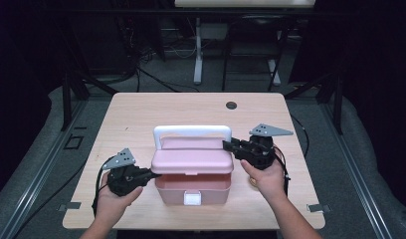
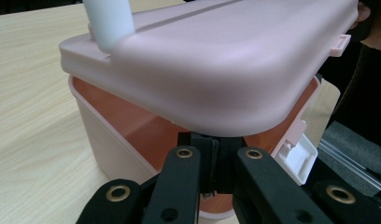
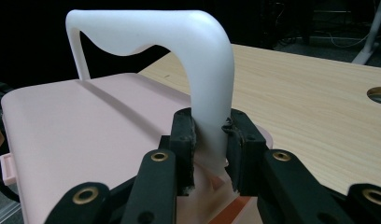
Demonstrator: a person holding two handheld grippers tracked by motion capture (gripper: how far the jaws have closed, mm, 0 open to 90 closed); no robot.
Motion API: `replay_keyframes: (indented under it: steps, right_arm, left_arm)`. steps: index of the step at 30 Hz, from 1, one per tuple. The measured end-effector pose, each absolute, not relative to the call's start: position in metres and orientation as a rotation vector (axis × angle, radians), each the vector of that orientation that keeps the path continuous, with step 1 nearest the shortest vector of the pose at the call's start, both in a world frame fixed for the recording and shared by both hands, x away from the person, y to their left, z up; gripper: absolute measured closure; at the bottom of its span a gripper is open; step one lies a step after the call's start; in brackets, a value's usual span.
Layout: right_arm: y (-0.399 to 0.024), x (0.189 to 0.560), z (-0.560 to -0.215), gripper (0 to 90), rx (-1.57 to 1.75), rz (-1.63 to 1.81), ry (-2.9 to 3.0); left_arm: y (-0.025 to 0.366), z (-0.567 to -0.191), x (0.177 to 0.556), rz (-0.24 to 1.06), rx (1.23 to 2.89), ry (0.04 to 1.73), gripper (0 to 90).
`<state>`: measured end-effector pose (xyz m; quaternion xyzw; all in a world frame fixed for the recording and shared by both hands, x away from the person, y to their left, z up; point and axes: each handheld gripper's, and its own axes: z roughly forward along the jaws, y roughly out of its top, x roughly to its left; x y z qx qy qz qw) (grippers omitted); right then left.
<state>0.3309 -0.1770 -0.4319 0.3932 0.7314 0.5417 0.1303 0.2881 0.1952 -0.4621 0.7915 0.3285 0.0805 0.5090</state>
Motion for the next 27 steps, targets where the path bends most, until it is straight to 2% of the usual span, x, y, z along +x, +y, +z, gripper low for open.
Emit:
replay_keyframes:
  steps: [16, 27]
  right_arm:
    - [-0.1781, 0.3303, -0.4348, 73.1, 1.152, 1.584, 2.123]
    - [-0.1830, 0.3276, -0.4350, 65.2, 1.156, 1.576, 2.119]
  left_arm:
    - [0.1901, -0.4603, 0.2881, 0.179, 1.918, 0.779, 90.0]
    - [0.1900, -0.4560, 0.2898, 0.181, 1.910, 0.774, 90.0]
